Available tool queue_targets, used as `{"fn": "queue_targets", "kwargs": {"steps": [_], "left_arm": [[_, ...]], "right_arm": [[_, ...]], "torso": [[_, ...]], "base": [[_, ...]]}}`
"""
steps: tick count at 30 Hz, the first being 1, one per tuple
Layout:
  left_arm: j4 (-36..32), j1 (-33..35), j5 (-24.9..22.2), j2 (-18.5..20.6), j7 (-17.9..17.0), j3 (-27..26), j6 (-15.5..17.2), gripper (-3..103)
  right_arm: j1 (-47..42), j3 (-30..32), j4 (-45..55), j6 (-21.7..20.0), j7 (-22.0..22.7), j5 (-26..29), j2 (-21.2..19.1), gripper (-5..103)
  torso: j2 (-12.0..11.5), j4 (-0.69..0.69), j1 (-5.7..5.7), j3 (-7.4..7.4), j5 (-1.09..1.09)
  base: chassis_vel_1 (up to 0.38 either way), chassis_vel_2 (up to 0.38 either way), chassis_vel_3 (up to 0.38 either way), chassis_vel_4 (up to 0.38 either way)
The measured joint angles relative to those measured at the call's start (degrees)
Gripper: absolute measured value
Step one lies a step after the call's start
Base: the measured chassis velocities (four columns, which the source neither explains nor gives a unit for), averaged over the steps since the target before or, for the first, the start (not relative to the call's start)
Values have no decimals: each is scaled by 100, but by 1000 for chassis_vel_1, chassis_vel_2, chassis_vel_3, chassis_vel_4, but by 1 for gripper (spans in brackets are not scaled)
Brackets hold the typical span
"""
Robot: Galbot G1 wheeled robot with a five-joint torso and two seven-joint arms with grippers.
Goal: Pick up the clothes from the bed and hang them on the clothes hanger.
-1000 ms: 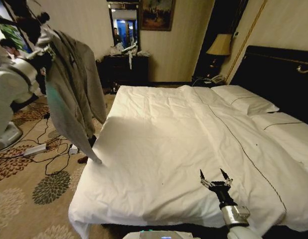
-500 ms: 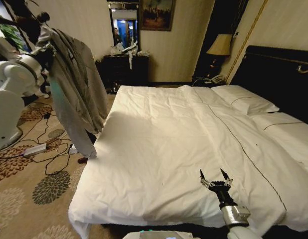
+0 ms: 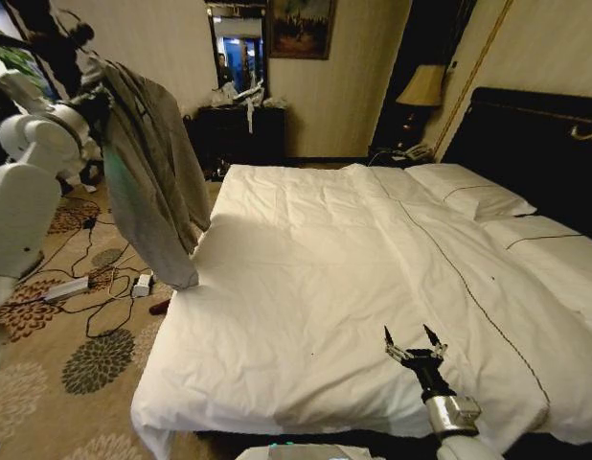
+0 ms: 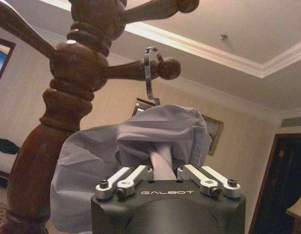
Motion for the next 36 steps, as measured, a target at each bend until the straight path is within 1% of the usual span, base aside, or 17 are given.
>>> {"fn": "queue_targets", "kwargs": {"steps": [12, 13, 14, 16, 17, 18, 20, 23, 24, 26, 27, 29, 30, 32, 33, 35, 36], "left_arm": [[-137, 170, 37, 75, 45, -38, 63, 15], [-184, 170, 31, 131, 71, -28, 85, 13], [-204, 169, 31, 152, 81, -26, 86, 17], [-213, 167, 31, 162, 85, -26, 86, 17], [-231, 164, 29, 169, 86, -35, 87, 27], [-248, 163, 26, 170, 82, -46, 87, 33], [-265, 163, 25, 171, 68, -51, 87, 33], [-338, 186, 27, 190, 18, -73, 87, 49], [-338, 186, 27, 190, 18, -73, 87, 49], [-403, 232, 28, 215, -8, -102, 103, 60], [-403, 232, 28, 215, -8, -102, 103, 60], [-460, 275, 29, 245, -33, -124, 113, 71], [-478, 287, 29, 257, -39, -130, 117, 71], [-566, 339, 27, 313, -48, -162, 126, 82], [-566, 339, 27, 313, -48, -162, 126, 82], [-684, 415, 20, 393, -71, -209, 146, 92], [-684, 415, 20, 393, -71, -209, 146, 92]], "right_arm": [[0, 0, 0, 0, 0, 0, 0, 100], [0, 0, 0, 0, 0, 0, 0, 100], [0, 0, 0, 0, 0, 0, 0, 100], [0, 0, 0, 0, 0, 0, 0, 100], [0, 0, 0, 0, 0, 0, 0, 100], [0, 0, 0, 0, 0, 0, 0, 100], [0, 0, 0, 0, 0, 0, 0, 100], [0, 0, 0, 0, 0, 0, 0, 100], [0, 0, 0, 0, 0, 0, 0, 100], [0, 0, 0, 0, 0, 0, 0, 100], [0, 0, 0, 0, 0, 0, 0, 100], [0, 0, 0, 0, 0, 0, 0, 100], [0, 0, 0, 0, 0, 0, 0, 100], [0, 0, 0, 0, 0, 0, 0, 100], [0, 0, 0, 0, 0, 0, 0, 100], [0, 0, 0, 0, 0, 0, 0, 100], [0, 0, 0, 0, 0, 0, 0, 100]], "torso": [[0, -1, 0, 0, 0], [0, -1, 0, 0, 0], [1, 0, 0, 0, 0], [1, 0, 0, 0, 0], [1, 0, -1, 0, 0], [1, 0, -1, 0, 0], [1, -1, 0, 0, 0], [1, -2, 0, 0, 1], [1, -2, 0, 0, 1], [1, -1, 0, 0, 0], [1, -1, 0, 0, 0], [1, -1, 0, 0, 0], [1, -1, 0, 0, 0], [1, -2, 0, 0, 0], [1, -2, 0, 0, 0], [1, -1, 0, 0, 0], [1, -1, 0, 0, 0]], "base": [[0, 0, 0, 0], [0, 0, 0, 0], [0, 0, 0, 0], [0, 0, 0, 0], [0, 0, 0, 0], [0, 0, 0, 0], [0, 0, 0, 0], [0, 0, 0, 0], [0, 0, 0, 0], [0, 0, 0, 0], [0, 0, 0, 0], [0, 0, 0, 0], [0, 0, 0, 0], [0, 0, 0, 0], [0, 0, 0, 0], [0, 0, 0, 0], [0, 0, 0, 0]]}}
